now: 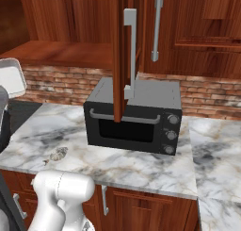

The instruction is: Retrieve the tupperware from the cabinet, then place the raw meat into the tupperware to avoid contamination.

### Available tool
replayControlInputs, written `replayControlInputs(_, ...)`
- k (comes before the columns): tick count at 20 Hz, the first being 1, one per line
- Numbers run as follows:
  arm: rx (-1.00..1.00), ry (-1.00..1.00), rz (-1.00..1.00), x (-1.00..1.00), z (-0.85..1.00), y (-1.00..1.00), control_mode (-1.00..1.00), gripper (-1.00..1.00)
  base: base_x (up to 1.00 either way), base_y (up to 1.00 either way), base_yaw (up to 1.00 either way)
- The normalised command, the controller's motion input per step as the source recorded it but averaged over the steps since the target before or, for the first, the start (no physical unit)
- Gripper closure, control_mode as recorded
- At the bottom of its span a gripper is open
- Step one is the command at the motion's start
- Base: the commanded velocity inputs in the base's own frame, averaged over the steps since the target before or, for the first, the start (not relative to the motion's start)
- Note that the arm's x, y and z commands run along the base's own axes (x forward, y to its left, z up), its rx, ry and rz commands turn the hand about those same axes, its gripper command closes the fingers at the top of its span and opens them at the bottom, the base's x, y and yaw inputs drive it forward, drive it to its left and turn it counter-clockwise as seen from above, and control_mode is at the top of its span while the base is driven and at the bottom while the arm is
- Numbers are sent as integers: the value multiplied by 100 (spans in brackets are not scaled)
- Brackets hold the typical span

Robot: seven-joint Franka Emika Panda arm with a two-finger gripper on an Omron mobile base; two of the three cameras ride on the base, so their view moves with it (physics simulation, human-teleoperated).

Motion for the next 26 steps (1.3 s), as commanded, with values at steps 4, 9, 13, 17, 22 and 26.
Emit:
replayControlInputs(4,-6,12,-3,-36,-43,0,-100,100,0,0,0)
replayControlInputs(9,-4,10,0,5,-38,0,-100,100,0,0,0)
replayControlInputs(13,-2,10,0,27,-32,-1,-100,100,0,0,0)
replayControlInputs(17,-4,2,0,30,-31,-2,-100,100,0,0,0)
replayControlInputs(22,-11,0,-2,30,-39,0,-100,100,0,0,0)
replayControlInputs(26,-13,0,0,43,-42,0,-100,100,0,0,0)
